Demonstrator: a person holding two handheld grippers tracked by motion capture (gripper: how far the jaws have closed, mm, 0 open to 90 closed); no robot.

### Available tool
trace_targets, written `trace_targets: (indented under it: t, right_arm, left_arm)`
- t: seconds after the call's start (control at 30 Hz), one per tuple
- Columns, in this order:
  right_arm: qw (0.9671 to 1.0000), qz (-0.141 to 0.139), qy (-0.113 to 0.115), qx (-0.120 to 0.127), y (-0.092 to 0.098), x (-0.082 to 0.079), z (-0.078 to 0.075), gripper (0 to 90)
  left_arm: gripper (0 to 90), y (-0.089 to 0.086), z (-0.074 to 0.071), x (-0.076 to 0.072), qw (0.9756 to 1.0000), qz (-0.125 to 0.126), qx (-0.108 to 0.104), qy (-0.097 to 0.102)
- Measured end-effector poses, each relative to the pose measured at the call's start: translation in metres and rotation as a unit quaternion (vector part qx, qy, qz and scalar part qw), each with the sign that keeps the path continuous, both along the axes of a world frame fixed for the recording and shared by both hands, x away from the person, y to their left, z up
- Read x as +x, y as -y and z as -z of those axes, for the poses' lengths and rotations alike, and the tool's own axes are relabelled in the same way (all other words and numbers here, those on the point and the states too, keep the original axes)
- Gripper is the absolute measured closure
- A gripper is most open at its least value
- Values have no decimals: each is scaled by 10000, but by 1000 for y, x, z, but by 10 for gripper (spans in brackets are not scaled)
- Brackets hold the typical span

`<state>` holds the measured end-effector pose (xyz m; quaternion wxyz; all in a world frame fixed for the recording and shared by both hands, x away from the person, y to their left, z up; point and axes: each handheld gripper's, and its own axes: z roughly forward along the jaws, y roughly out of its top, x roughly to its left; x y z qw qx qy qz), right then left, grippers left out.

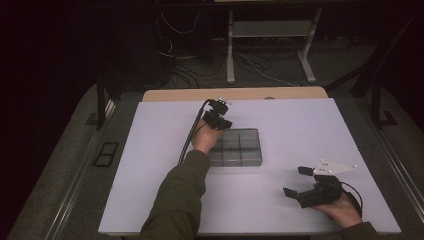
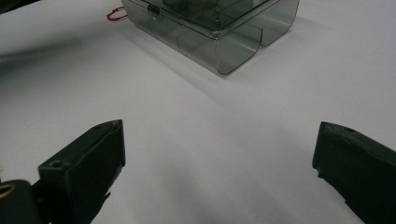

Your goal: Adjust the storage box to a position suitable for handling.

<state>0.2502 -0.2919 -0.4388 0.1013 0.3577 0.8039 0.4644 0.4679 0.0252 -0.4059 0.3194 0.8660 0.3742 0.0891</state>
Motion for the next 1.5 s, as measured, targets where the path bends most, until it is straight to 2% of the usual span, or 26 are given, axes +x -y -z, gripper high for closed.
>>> trace_targets:
  t: [0.17,0.43,0.47,0.5,0.6,0.87,1.5]
  right_arm:
    - [10000,-1,3,-3,0,0,0,23]
    - [10000,4,0,-3,0,0,0,23]
    - [10000,4,-1,-4,0,0,0,24]
    - [10000,1,6,-6,0,0,0,23]
    - [10000,1,3,-6,0,0,0,23]
    - [10000,7,-1,-13,0,0,0,23]
    - [10000,18,-13,-37,0,1,1,23]
  left_arm:
    - [888,2,0,-2,10000,-17,31,9]
    - [888,7,0,-6,9998,138,147,-15]
    - [888,8,1,-6,9998,171,138,17]
    - [888,10,1,-8,10000,91,38,7]
    - [888,11,1,-10,9999,153,71,-2]
    - [888,15,1,-18,9997,249,2,-19]
    - [888,12,2,-40,9985,543,-68,-17]
